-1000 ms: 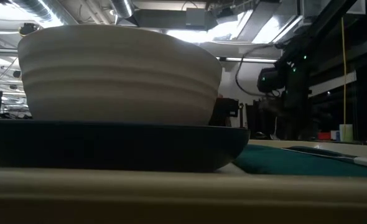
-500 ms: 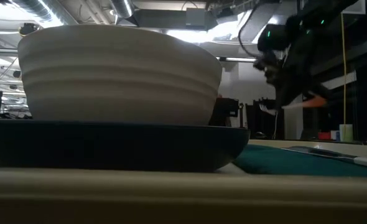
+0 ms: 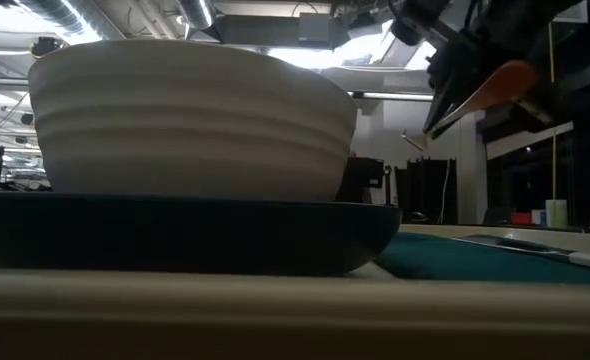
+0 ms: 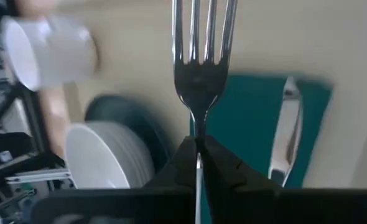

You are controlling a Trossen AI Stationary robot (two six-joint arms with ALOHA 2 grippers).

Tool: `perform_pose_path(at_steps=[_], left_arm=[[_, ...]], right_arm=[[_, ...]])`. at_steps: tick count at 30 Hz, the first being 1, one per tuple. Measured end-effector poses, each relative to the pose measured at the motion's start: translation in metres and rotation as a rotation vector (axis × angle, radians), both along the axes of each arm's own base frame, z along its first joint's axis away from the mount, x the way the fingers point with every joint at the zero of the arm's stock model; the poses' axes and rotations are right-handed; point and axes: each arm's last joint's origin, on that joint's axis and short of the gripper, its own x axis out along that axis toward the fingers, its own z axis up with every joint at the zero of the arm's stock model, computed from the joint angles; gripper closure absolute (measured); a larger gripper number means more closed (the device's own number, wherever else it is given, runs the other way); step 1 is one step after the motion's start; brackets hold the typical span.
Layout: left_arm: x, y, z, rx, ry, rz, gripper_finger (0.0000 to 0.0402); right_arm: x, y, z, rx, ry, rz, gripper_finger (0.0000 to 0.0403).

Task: Set up tray
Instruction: Put the orange fork on top of the green napkin to the left of the orange knife

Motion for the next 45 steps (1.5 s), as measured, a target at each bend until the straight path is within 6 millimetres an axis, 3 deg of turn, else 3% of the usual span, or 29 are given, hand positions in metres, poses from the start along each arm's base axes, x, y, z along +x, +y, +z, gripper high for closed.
perform_pose_path(at_steps=[7, 10, 17, 21, 27, 37, 45], left_arm=[[-0.015, 0.009, 0.000, -0.042, -0.018, -0.060, 0.0261], [-0.020, 0.013, 0.000, -0.044, -0.022, -0.079, 0.0261], [-0.028, 0.018, 0.000, -0.039, -0.030, -0.093, 0.0261], [-0.029, 0.019, -0.001, -0.044, -0.031, -0.102, 0.0261], [-0.030, 0.018, -0.001, -0.053, -0.026, -0.131, 0.0261], [-0.030, 0.018, -0.001, -0.054, -0.026, -0.133, 0.0261], [-0.030, 0.018, -0.001, -0.057, -0.027, -0.132, 0.0261]], right_arm=[[0.049, 0.053, -0.008, 0.035, 0.103, 0.031, 0.0391], [0.069, 0.066, -0.012, 0.004, 0.204, 0.041, 0.0391], [0.094, 0.086, -0.025, -0.047, 0.367, 0.034, 0.0391], [0.094, 0.094, -0.038, -0.037, 0.406, -0.003, 0.0391], [0.080, 0.104, -0.039, -0.029, 0.497, -0.031, 0.0391], [0.074, 0.105, -0.039, -0.015, 0.559, -0.014, 0.0391], [0.070, 0.103, -0.051, -0.018, 0.565, -0.016, 0.0391]])
